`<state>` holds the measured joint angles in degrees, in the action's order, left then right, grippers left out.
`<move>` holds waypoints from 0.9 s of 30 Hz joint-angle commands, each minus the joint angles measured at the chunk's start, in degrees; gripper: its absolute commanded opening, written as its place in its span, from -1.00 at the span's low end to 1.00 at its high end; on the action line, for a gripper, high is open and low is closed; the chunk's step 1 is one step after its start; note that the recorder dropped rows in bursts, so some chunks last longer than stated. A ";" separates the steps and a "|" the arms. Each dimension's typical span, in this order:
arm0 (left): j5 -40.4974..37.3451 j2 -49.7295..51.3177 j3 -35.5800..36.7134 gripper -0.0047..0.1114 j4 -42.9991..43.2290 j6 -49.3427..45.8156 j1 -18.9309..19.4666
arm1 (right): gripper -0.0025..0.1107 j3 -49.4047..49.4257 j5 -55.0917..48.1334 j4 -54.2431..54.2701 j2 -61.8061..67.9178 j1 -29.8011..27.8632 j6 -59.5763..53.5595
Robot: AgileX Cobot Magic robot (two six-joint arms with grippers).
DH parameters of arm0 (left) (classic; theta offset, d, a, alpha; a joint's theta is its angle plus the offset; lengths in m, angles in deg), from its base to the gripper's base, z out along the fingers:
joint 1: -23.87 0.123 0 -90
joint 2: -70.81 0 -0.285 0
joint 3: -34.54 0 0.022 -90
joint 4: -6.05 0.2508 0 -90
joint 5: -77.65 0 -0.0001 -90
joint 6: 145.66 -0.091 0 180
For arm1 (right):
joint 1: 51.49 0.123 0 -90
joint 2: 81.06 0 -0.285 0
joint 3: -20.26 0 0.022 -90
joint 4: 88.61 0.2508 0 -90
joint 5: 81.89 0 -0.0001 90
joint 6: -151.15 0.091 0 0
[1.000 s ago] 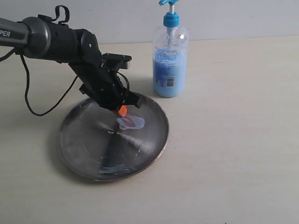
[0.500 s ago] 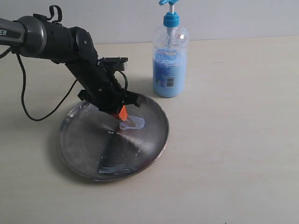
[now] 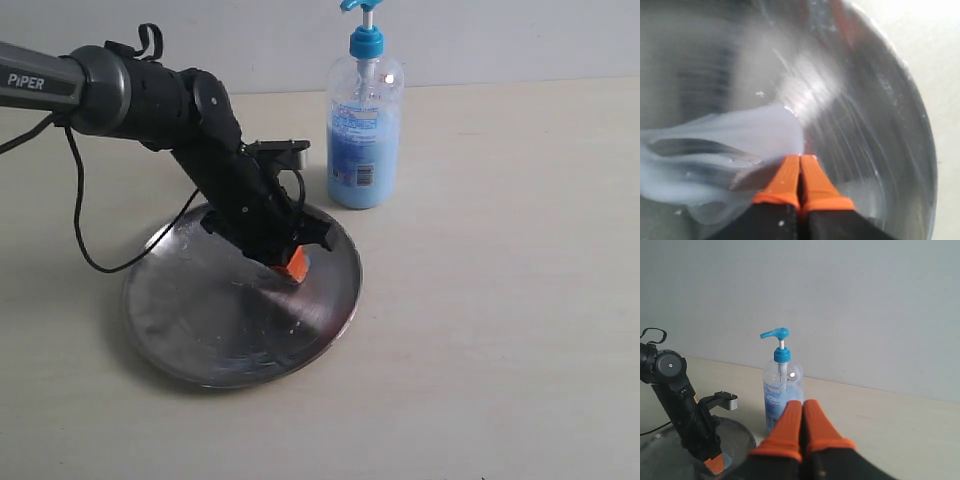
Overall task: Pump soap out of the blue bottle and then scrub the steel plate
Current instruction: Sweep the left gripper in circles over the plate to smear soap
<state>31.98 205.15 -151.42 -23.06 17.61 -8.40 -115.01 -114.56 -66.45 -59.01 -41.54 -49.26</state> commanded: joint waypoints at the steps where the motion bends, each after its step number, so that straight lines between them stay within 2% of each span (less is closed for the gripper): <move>1: 3.00 1.14 1.04 -0.92 0.85 -0.35 -0.98 | -0.96 0.17 -0.13 0.10 -0.32 0.10 0.09; 14: 7.55 1.14 1.04 -0.92 11.16 3.53 -0.86 | -0.96 0.17 -0.13 0.10 -0.32 0.10 0.09; 27: 12.65 1.14 1.04 -0.92 10.60 3.90 -0.86 | -0.96 0.17 -0.13 0.10 -0.32 0.10 0.09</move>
<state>43.51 204.96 -151.11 -13.24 21.21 -9.31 -115.01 -114.77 -66.45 -59.01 -41.54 -49.26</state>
